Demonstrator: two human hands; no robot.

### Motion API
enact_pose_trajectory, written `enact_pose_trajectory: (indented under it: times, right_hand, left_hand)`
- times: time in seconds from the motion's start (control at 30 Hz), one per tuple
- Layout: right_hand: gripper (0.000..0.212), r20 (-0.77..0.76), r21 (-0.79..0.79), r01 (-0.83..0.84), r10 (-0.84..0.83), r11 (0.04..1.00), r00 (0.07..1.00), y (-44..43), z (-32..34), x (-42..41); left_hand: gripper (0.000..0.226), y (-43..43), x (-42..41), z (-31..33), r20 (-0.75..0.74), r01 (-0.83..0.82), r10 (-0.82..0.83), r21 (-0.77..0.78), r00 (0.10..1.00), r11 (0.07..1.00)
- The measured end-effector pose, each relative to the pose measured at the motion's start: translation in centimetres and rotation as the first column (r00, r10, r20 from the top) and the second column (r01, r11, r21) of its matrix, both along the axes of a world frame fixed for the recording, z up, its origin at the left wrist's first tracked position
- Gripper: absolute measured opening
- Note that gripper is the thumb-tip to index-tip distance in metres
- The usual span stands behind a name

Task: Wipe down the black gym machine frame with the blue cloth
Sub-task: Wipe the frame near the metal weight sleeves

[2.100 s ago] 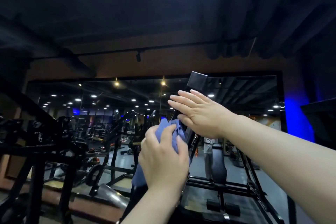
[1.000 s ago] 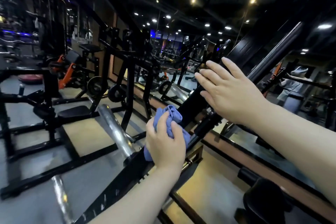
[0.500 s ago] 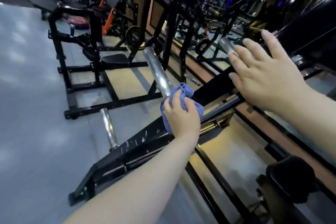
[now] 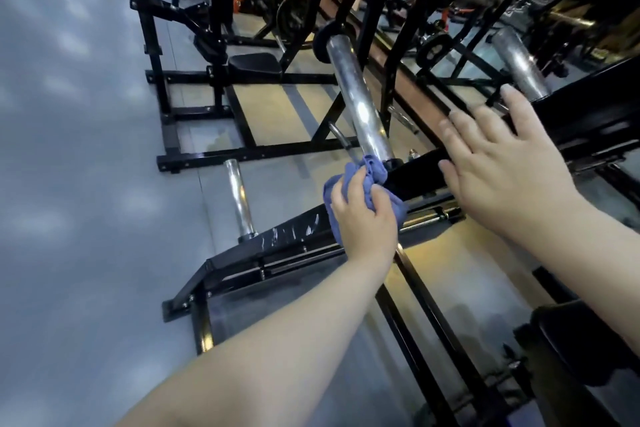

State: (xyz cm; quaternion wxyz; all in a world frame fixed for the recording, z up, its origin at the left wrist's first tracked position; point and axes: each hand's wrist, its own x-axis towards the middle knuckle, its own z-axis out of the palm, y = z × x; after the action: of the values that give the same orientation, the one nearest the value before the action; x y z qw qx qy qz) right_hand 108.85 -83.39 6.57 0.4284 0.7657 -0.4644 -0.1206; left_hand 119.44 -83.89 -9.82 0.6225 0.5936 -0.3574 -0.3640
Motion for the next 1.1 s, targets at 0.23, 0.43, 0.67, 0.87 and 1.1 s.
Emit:
enact_pose_trajectory:
  times: [0.23, 0.43, 0.67, 0.87, 1.1]
  right_hand:
    - [0.061, -0.080, 0.078, 0.009, -0.003, 0.997, 0.997, -0.2, -2.7, 1.8]
    - [0.063, -0.098, 0.091, 0.031, -0.022, 0.995, 0.995, -0.6, -4.9, 3.1]
    - [0.056, -0.093, 0.149, 0.052, -0.038, 0.987, 0.995, -0.7, -6.6, 5.1]
    - [0.054, -0.095, 0.154, 0.076, -0.062, 0.985, 0.994, -0.9, -6.9, 5.0]
    - [0.059, -0.140, 0.153, 0.058, -0.036, 0.987, 0.990, -0.9, -9.2, 6.3]
  left_hand:
    - [0.043, 1.9, -1.7, 1.5, 0.137, 0.148, -0.118, -0.236, 0.983, 0.961]
    - [0.038, -0.4, 1.6, -4.7, -0.030, 0.011, -0.011, -0.025, 0.999, 1.000]
    - [0.038, 1.0, 0.5, -3.9, -0.082, 0.009, -0.011, -0.026, 0.997, 1.000]
    - [0.038, 0.1, 1.7, -5.8, -0.040, 0.036, -0.038, -0.051, 0.998, 0.998]
    - [0.036, -1.5, 2.6, -5.8, -0.185, -0.091, 0.126, 0.187, 0.975, 0.978]
